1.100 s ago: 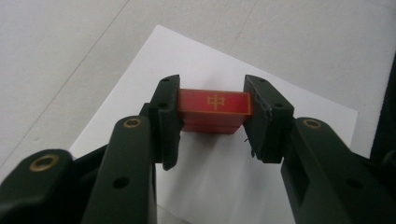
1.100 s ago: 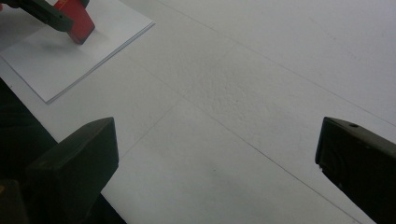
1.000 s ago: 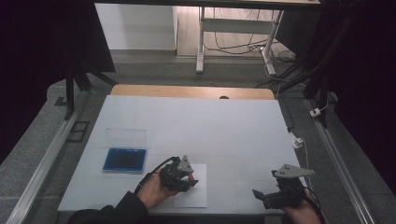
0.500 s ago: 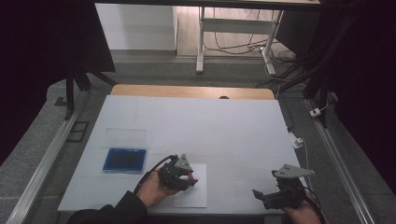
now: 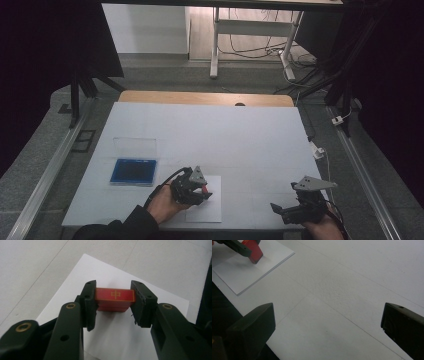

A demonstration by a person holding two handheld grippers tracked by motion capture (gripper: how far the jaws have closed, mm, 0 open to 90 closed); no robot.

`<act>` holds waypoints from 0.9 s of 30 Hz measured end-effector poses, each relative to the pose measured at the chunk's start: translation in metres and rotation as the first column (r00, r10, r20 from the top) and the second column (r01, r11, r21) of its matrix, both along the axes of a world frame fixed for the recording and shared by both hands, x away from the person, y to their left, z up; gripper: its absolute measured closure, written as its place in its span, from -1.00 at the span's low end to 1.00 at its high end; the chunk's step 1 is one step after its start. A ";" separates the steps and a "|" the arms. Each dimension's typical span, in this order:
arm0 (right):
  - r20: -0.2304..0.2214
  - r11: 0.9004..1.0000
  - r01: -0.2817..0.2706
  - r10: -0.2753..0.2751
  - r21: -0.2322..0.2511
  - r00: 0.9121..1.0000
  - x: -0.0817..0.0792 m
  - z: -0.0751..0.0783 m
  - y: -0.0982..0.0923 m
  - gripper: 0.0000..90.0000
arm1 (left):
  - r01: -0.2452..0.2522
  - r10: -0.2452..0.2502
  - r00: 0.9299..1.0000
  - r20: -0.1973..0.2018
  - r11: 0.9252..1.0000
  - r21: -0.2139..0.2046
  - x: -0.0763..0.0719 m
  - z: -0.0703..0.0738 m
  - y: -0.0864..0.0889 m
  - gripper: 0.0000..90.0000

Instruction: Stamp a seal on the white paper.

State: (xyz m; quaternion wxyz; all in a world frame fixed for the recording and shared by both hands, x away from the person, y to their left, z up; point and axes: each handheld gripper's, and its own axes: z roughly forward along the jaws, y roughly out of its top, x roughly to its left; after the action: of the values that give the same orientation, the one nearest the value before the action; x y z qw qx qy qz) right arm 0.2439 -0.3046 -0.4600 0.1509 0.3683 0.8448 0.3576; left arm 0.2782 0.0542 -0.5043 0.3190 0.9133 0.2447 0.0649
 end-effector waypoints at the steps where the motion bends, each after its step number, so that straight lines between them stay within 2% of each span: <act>1: 0.000 1.000 -0.001 0.001 -0.001 1.000 0.000 0.000 0.000 -1.00 | -0.003 0.003 1.000 -0.006 1.000 -0.003 0.001 0.000 0.000 0.30; 6: -0.001 1.000 0.000 0.000 0.000 1.000 0.000 0.000 0.000 -1.00 | -0.033 0.030 0.998 -0.058 0.998 -0.049 0.006 0.001 0.004 0.29; 9: -0.001 1.000 0.001 -0.001 0.000 1.000 0.000 0.000 0.000 -1.00 | -0.052 0.043 0.995 -0.088 0.994 -0.099 0.009 0.004 0.010 0.29; 11: -0.001 1.000 0.000 0.000 -0.001 1.000 0.000 0.000 0.000 -1.00 | -0.063 0.052 0.995 -0.086 0.989 -0.131 0.009 0.009 0.014 0.29; 15: -0.001 1.000 0.001 -0.001 0.000 1.000 0.000 0.000 0.000 -1.00 | -0.071 0.059 0.995 -0.074 0.983 -0.167 0.008 0.018 0.020 0.29; 19: -0.001 1.000 0.001 -0.001 0.000 1.000 0.000 0.000 0.000 -1.00 | -0.072 0.062 0.996 -0.063 0.982 -0.175 0.007 0.024 0.024 0.29; 27: 0.001 1.000 -0.001 0.001 0.000 1.000 0.000 0.000 0.000 -1.00 | -0.078 0.074 0.997 -0.034 0.989 -0.125 0.004 0.029 0.027 0.29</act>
State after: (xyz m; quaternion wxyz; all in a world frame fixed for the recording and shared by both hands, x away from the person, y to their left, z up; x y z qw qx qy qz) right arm 0.2438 -0.3050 -0.4598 0.1514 0.3678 0.8449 0.3577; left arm 0.2825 0.0815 -0.4756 0.3698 0.8822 0.2874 0.0480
